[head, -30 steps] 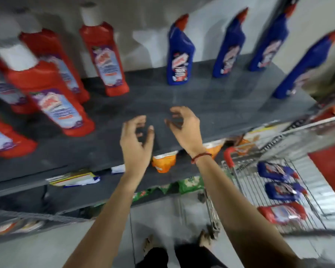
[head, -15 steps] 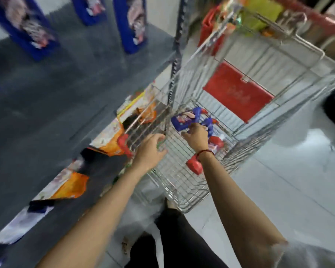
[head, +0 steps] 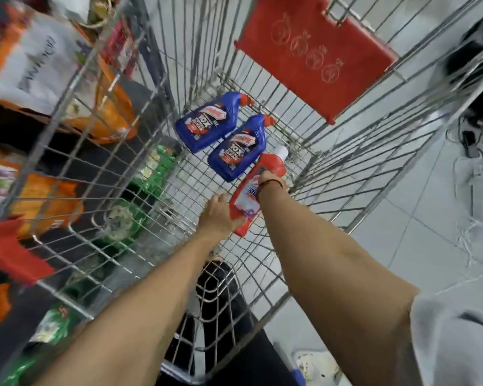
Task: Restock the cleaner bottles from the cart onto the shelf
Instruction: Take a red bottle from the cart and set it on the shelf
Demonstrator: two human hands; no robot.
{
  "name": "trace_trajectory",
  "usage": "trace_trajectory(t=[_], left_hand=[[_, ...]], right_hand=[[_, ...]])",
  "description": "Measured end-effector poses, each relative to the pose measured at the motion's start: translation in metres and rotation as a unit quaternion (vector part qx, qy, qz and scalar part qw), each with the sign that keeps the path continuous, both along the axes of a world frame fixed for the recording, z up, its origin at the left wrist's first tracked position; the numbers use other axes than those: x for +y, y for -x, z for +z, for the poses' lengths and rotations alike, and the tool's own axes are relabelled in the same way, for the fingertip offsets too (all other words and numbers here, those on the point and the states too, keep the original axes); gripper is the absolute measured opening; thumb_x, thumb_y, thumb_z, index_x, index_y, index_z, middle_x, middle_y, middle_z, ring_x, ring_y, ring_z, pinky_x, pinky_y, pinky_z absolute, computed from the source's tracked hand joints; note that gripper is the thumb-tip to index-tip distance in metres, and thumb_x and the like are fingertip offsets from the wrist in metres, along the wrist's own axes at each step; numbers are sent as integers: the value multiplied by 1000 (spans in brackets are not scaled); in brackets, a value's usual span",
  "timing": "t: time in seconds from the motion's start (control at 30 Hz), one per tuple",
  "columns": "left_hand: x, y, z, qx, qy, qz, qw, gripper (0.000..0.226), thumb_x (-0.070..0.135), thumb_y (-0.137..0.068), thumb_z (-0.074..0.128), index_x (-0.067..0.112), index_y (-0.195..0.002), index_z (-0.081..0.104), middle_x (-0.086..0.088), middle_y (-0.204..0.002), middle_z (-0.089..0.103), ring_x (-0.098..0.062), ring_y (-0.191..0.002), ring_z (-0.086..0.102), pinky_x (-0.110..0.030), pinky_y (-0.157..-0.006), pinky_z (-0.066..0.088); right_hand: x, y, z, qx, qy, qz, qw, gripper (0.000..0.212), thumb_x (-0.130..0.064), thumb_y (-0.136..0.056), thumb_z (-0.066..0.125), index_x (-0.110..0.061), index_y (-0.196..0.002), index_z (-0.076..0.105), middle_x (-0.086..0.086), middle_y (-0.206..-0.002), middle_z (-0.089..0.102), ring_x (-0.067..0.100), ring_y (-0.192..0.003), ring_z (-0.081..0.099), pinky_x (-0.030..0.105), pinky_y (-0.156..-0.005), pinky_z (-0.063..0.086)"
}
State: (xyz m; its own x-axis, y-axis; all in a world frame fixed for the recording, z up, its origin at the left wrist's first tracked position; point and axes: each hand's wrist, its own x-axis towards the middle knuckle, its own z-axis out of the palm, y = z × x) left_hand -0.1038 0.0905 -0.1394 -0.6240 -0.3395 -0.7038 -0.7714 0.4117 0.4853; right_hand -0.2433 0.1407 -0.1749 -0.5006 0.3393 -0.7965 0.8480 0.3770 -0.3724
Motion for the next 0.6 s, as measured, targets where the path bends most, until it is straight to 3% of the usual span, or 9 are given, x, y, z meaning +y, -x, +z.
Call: trace_trajectory(t=[0.07,0.17,0.27,0.33,0.43,0.57,0.6], left_hand=[[9,6,-13,7,-19,35,999,73,50,-71,70,9,-125,42,-15,-124,48,-32,-118,44,-50,-100,42],[14,11,-25,-8,6,66,998,79,47,-61,79,5,-119,45,-16,-120,50,-34,-116,44,-50,-100,41],[6,10,-21,-22,-16,66,997,79,37,-57,85,1,-116,45,-17,-117,51,-32,-109,51,-45,-96,45],[-4,4,-16,-29,-41,50,998,79,36,-55,86,4,-114,45,-13,-112,53,-28,-100,55,-40,-88,49],[-26,-9,4,-43,-76,21,996,77,42,-48,85,13,-108,47,-5,-103,61,-19,-90,60,-34,-81,53],[-57,-34,53,-7,-43,14,999,92,47,-44,87,14,-118,43,3,-106,53,-17,-99,54,-30,-87,47],[-66,-40,68,6,-38,22,999,92,48,-42,87,15,-117,44,3,-104,54,-18,-98,56,-30,-86,49]], right_hand=[[-3,-3,-1,-23,-3,-21,1000,68,-46,-65,70,-11,-121,54,11,-113,65,32,-102,62,47,-95,49],[-10,-8,21,-11,2,-32,999,74,-45,-74,70,-7,-131,41,19,-129,54,37,-119,51,50,-100,41],[-6,-16,21,-28,49,-40,998,91,-53,-64,75,-7,-132,38,21,-128,55,39,-116,53,53,-102,41],[-5,-25,21,-27,57,-37,997,102,-60,-50,78,-8,-130,41,19,-124,59,38,-111,57,54,-101,42],[-11,-42,41,-1,71,-43,997,100,-55,-48,81,0,-124,47,12,-116,60,33,-108,58,50,-99,45],[-22,-66,72,51,128,-46,989,104,-68,-18,76,-2,-97,58,13,-102,67,33,-91,66,47,-87,54],[-27,-69,77,72,146,-31,986,110,-72,-15,74,-3,-99,59,14,-104,68,33,-91,66,48,-87,55]])
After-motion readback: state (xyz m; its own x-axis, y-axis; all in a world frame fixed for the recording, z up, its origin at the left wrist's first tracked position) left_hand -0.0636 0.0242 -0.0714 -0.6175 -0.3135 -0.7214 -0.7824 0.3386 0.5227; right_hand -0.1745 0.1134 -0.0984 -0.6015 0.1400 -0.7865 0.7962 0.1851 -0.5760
